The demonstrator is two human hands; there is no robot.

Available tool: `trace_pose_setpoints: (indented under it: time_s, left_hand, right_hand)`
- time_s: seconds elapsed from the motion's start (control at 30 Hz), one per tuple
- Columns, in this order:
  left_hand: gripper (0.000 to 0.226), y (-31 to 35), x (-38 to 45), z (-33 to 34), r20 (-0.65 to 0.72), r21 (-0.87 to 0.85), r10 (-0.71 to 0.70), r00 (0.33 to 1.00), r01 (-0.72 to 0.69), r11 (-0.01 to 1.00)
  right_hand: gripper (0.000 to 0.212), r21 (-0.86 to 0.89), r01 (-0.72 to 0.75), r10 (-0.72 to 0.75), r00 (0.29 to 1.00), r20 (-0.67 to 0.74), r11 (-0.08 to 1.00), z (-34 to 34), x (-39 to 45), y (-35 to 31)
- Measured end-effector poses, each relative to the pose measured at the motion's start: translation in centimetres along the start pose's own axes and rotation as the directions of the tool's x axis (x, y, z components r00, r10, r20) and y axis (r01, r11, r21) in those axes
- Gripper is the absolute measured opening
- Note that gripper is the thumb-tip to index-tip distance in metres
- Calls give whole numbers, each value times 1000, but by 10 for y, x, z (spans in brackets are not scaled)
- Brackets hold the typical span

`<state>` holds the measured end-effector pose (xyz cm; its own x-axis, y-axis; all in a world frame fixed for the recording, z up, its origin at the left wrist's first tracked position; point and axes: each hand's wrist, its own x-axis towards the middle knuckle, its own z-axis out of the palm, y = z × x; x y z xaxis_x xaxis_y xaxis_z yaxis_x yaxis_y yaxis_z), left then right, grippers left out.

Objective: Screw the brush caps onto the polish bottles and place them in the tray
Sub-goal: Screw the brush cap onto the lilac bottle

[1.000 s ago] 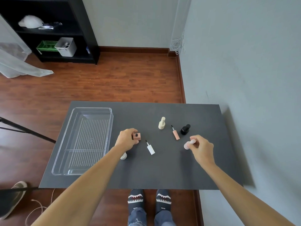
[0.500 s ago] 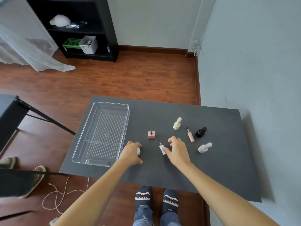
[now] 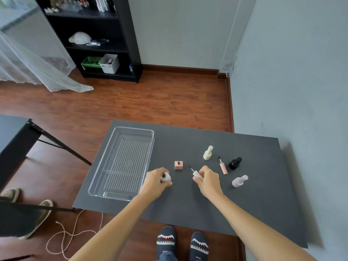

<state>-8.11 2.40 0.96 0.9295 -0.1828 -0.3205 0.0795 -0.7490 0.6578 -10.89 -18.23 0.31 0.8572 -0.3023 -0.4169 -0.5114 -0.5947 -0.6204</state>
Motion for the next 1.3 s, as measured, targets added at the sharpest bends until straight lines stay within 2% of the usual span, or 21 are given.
trace_pose_setpoints:
  time_s: [0.13,0.23,0.4,0.47,0.6,0.77,0.87,1.13,1.3]
  left_hand:
    - [23,43,2,-23,-69,-120,95,993,-103,987]
    - [22,80,2,-42,-105,-202,159,982,-178,963]
    - [20,141,-1,-70,-146,-314,242,959,-277,908]
    - [22,163,-3,-81,-186,-329,281,942,-329,885]
    - [24,200,-9,-104,-272,-336,346,898,-425,840]
    - [26,232,-13,-125,-345,-323,379,858,-488,811]
    - [27,245,-13,-131,-359,-309,386,850,-499,810]
    - [30,262,-11,-135,-367,-288,405,837,-516,806]
    - [27,270,-14,-137,-360,-321,411,837,-525,788]
  right_hand:
    - [16,215,124,-112,991,-67,969,-47,-14,-19]
    - [19,301,218,-173,970,-168,928,-87,-25,-44]
    - [13,537,372,-257,925,-279,757,-156,-40,-91]
    - [12,573,464,-323,885,-335,676,-181,-46,-111]
    - [10,496,644,-488,765,-420,582,-223,-59,-145]
    - [4,216,757,-650,644,-403,617,-257,-70,-173]
    - [5,133,787,-696,600,-395,603,-271,-75,-184]
    - [8,82,797,-734,586,-343,598,-287,-70,-195]
    - [8,33,798,-769,590,-244,602,-287,-70,-197]
